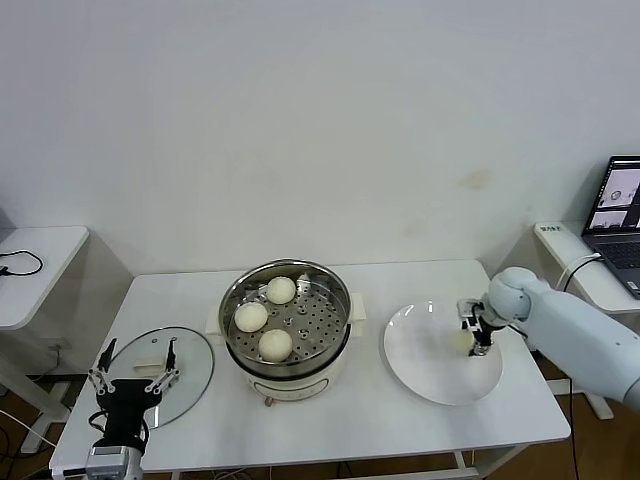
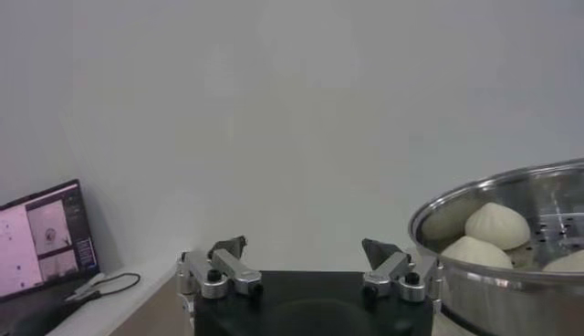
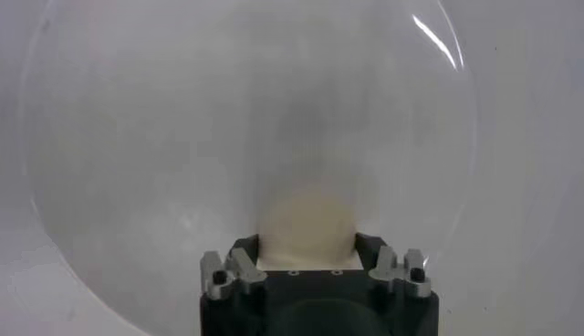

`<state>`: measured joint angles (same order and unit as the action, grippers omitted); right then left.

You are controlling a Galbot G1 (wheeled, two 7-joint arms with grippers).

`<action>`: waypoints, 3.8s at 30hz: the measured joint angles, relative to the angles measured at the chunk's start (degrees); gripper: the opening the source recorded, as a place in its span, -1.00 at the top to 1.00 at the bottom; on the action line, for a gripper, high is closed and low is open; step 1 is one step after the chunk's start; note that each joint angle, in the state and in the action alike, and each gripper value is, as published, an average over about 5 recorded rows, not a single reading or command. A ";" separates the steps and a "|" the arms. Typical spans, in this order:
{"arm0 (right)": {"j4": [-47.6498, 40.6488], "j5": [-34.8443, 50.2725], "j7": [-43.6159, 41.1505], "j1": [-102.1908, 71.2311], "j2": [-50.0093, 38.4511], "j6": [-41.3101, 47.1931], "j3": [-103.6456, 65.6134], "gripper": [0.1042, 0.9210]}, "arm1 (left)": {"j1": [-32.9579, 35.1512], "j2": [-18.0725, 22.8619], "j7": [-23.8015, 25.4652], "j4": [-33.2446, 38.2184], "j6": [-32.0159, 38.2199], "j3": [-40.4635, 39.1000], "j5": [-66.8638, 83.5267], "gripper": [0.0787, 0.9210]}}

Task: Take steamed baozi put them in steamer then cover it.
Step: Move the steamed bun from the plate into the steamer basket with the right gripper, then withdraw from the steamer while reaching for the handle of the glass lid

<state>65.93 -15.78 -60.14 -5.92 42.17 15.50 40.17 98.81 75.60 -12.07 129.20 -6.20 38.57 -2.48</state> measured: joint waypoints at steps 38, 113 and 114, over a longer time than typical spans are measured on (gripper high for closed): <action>20.48 34.69 6.38 39.51 8.06 15.00 28.27 -0.38 | -1.05 -0.87 -0.07 -0.19 -0.09 -0.41 0.19 -0.77; 26.98 48.33 36.09 21.02 10.79 20.77 15.68 -0.76 | -2.07 0.53 -0.53 -1.55 1.03 -0.83 0.27 -0.77; 27.53 48.02 37.57 19.03 9.81 19.59 13.77 -0.76 | -2.03 0.59 -0.59 -1.68 1.21 -0.84 0.21 -0.77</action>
<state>93.46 32.24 -22.57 13.11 51.98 35.09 53.95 96.77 76.19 -12.65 127.52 -4.99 37.73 -2.26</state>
